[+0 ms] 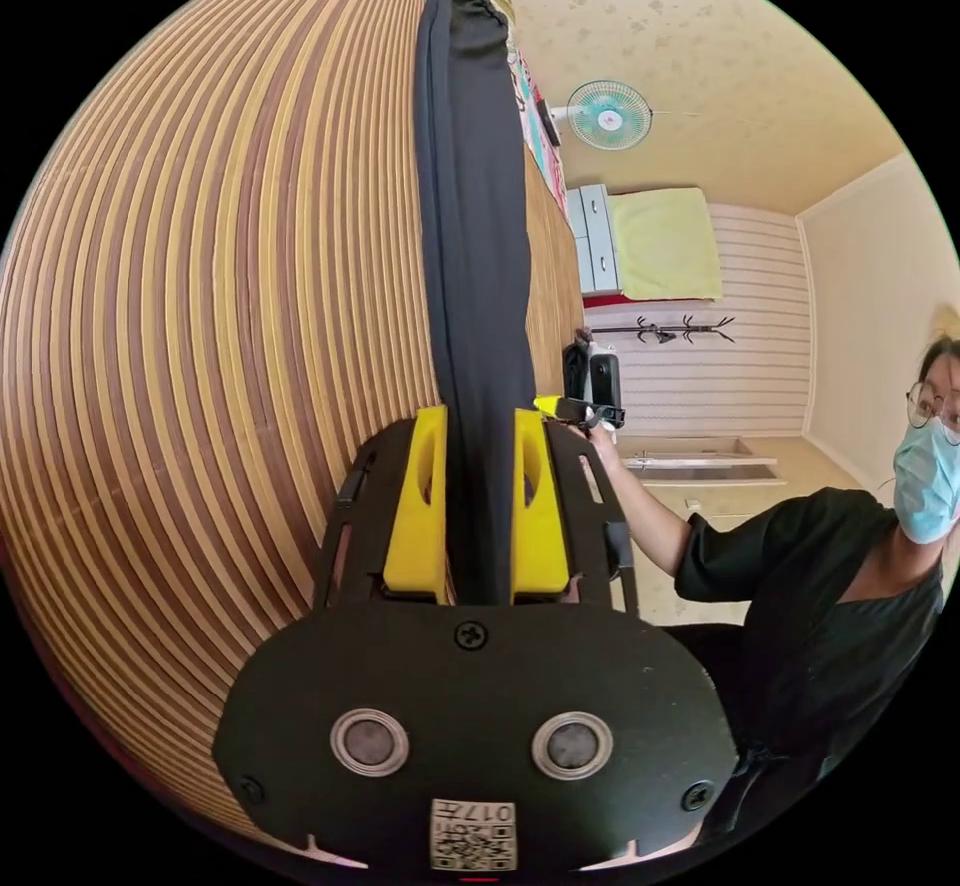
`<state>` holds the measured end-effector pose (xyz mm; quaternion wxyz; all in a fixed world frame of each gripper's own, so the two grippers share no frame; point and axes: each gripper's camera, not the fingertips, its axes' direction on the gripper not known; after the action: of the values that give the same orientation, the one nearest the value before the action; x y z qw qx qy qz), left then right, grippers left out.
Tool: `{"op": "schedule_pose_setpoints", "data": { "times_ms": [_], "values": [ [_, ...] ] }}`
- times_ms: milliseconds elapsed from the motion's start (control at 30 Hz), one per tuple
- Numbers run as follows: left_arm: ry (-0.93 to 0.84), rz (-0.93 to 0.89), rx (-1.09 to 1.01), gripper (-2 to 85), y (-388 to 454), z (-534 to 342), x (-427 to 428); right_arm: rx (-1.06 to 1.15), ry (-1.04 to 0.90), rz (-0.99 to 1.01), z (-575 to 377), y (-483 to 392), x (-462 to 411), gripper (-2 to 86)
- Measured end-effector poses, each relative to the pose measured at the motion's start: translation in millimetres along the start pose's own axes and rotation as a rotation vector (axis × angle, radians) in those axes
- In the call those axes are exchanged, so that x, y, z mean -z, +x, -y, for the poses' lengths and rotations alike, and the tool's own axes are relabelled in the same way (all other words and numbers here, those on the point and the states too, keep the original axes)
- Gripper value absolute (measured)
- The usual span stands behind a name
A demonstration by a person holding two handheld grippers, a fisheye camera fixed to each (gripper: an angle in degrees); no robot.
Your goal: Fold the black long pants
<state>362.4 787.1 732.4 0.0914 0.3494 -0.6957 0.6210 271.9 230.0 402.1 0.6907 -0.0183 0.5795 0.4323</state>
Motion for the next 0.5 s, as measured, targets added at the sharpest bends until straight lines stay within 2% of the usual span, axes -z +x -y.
{"op": "schedule_pose_setpoints", "data": {
  "times_ms": [300,500],
  "values": [
    [-0.05,0.073,-0.052,8.1,7.2,-2.9,-45.0,0.026,0.004,0.011,-7.0,12.1,-12.0,7.2],
    [-0.004,-0.002,0.003,8.0,-5.2,-34.5,-63.9,0.0,0.008,0.087,-42.5,28.0,-19.5,6.6]
  ]
}}
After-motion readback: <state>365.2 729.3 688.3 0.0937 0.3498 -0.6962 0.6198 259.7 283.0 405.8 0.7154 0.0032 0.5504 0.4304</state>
